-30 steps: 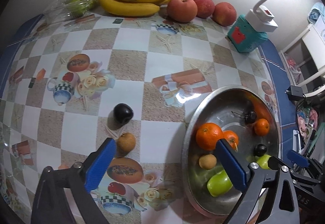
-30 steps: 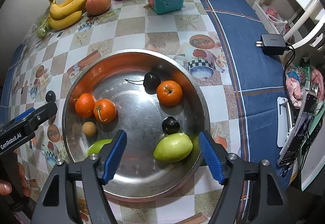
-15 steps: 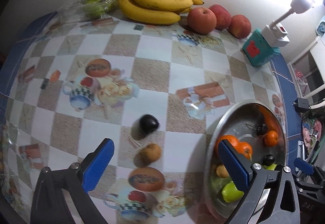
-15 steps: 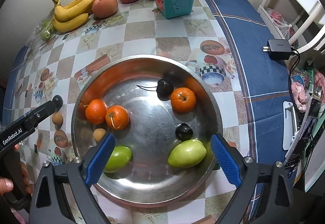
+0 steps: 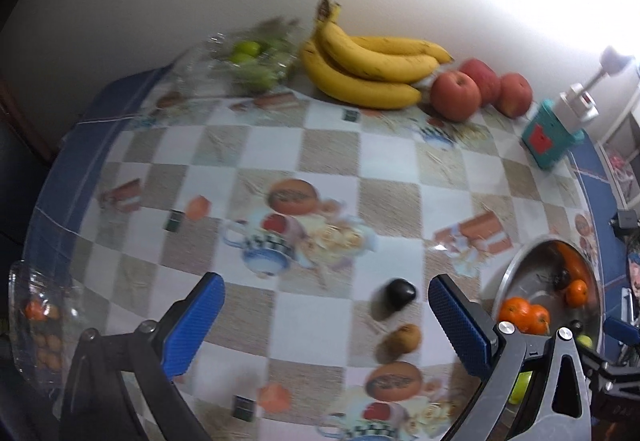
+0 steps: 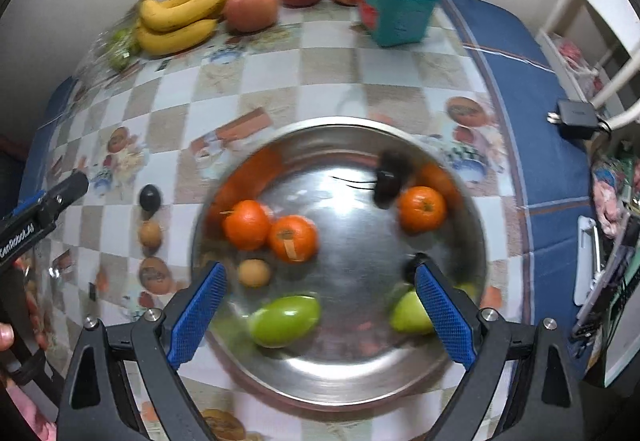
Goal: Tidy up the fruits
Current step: 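Move both tools back toward the dark plum and brown kiwi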
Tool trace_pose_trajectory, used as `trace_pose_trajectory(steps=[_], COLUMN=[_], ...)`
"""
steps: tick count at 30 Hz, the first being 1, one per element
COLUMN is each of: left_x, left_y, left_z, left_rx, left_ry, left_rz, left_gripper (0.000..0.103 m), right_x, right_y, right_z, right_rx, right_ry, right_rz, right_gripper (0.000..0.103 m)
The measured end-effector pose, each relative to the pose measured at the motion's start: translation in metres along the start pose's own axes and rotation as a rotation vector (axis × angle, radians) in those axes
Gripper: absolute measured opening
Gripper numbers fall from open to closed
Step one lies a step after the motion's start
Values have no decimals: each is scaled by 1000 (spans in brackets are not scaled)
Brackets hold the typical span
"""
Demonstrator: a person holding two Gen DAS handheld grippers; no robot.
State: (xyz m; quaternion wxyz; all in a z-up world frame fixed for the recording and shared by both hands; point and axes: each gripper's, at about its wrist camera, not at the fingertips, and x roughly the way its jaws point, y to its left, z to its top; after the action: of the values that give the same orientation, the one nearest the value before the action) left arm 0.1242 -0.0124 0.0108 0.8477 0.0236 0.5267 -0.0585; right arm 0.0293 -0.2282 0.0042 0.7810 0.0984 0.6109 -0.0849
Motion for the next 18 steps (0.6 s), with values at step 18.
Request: trace_pose_trajectory(steps=[18], left_x=[13], left_y=[58], left_z=[0], left_rx=[-95], left_ry=[22], left_rz=[1], left_gripper=[103], right_x=[15], right_y=[128], right_z=[23], right_rx=[-177], right_ry=[20], right_rz=[56], right_gripper=[95])
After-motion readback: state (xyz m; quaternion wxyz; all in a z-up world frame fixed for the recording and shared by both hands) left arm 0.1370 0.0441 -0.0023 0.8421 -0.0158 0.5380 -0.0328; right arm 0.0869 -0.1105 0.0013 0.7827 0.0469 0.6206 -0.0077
